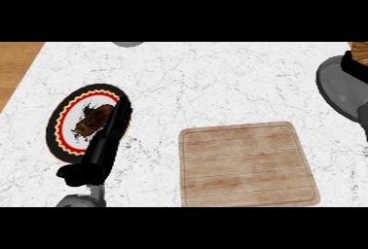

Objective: Pick the croissant from the cutting board and place it in the pan

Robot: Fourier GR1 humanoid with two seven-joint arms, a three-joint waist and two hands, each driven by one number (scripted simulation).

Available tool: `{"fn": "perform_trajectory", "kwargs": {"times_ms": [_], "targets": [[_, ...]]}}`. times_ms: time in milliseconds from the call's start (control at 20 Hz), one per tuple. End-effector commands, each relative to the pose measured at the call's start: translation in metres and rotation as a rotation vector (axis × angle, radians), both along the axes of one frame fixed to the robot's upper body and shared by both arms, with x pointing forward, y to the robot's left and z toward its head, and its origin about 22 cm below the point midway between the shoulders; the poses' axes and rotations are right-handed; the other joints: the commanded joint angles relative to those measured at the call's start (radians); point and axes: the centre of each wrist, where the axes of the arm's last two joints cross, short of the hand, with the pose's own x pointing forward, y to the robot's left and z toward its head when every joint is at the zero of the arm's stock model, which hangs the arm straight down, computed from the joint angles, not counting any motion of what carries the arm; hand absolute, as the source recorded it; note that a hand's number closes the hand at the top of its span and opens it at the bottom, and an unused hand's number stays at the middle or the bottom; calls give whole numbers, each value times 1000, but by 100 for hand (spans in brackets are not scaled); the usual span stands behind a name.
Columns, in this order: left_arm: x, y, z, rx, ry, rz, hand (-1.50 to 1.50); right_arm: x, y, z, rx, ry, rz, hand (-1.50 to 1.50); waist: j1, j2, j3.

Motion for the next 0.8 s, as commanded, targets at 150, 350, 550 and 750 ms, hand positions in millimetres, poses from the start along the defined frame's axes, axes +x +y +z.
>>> {"fn": "perform_trajectory", "kwargs": {"times_ms": [150, 350, 550, 750], "targets": [[11, -11, 6, -16, -6, -11, 0, -25, -55, 0, -23, -76, -66, 150, 12, 12, 4], [7, 2, 5, -14, -7, -13, 0, -35, -69, -4, -31, -75, -67, 150, 27, 17, 6], [5, -8, 1, -4, -24, -44, 0, -42, -80, -11, 279, 208, -28, -150, 40, 23, 4], [8, -3, 8, -8, -14, -45, 0, -37, -71, -17, 412, 252, 116, -150, 49, 21, 9]]}}
